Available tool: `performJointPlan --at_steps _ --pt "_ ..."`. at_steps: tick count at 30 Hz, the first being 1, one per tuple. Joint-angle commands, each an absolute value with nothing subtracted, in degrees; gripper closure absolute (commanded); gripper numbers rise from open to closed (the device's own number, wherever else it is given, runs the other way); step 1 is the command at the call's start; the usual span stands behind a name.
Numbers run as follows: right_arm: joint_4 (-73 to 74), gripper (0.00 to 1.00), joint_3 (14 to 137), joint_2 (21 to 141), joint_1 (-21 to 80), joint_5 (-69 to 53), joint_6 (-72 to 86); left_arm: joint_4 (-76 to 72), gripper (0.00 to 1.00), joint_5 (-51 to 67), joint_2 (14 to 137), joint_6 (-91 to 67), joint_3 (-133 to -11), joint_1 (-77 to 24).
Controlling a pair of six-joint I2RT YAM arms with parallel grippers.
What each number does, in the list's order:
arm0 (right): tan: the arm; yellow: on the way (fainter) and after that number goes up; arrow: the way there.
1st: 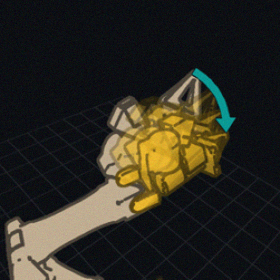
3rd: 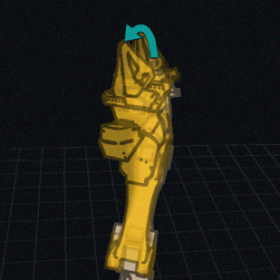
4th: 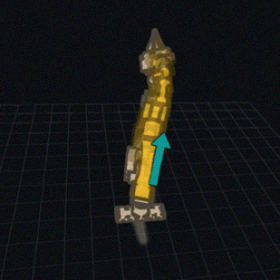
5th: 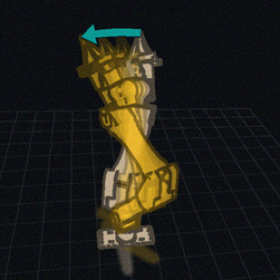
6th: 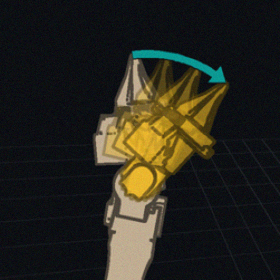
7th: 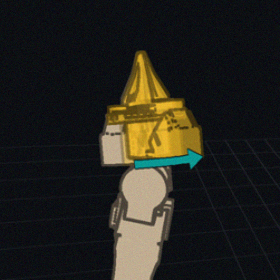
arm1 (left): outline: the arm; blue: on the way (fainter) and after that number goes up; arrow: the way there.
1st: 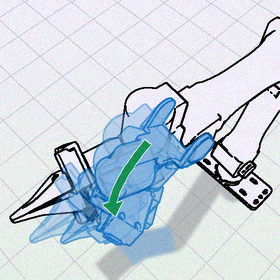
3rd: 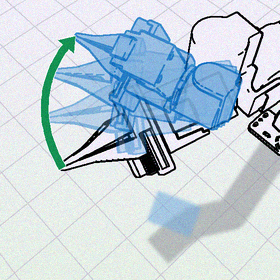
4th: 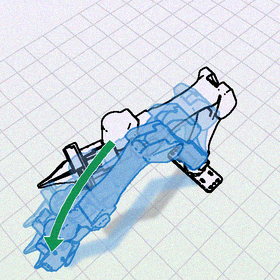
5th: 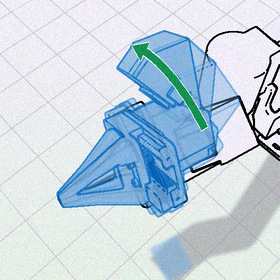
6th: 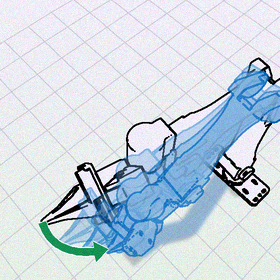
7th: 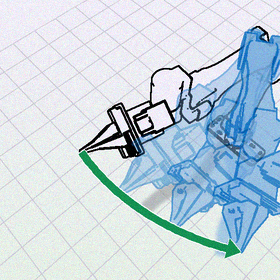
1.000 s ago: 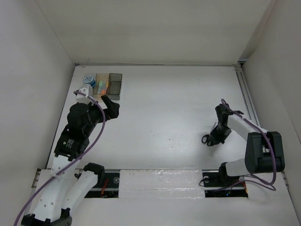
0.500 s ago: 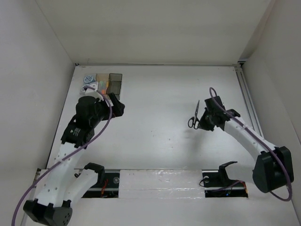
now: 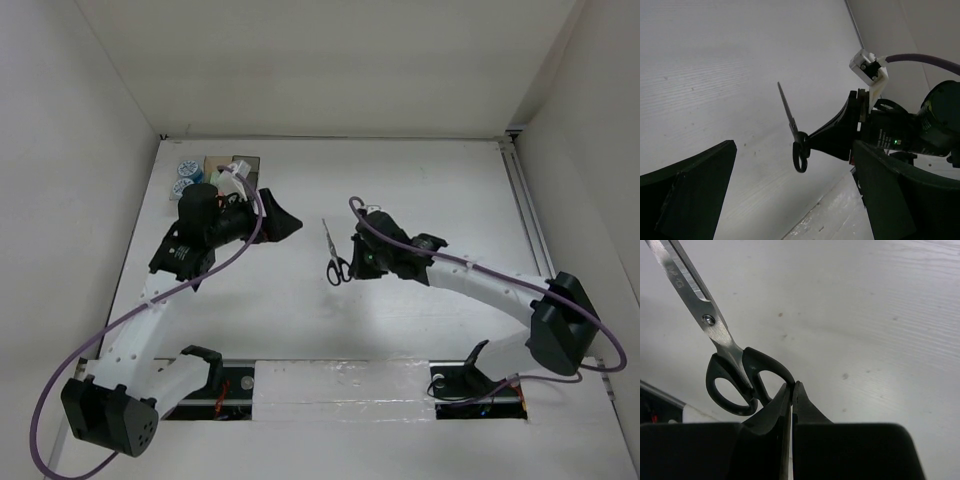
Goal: Sort the stationery into containers
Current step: Pick up the scissors from the center of the board, then place the scissors in the storage box.
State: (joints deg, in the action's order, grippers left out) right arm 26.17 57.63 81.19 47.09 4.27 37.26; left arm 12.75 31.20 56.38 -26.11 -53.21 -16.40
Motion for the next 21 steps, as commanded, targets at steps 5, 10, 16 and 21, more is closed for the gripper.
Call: performJointPlan --at_steps 5,10,16,21 --pt "19.78 1.00 64.95 81.04 51.33 4.31 38.06 5.63 0.01 35.07 57.30 -29.70 -51.16 -16.44" --pt "16.88 1.00 66.79 81.30 52.46 1.49 39.29 1.67 0.04 37.62 56.78 -31.03 -48.87 -16.44" --pt "14.24 1.00 67.50 82.53 54.40 -1.67 40.87 1.14 0.11 38.32 57.39 -31.03 -48.87 -16.44" --pt "13.71 1.00 70.22 84.46 56.43 -2.20 41.48 0.62 0.21 38.32 57.92 -31.03 -48.25 -16.44"
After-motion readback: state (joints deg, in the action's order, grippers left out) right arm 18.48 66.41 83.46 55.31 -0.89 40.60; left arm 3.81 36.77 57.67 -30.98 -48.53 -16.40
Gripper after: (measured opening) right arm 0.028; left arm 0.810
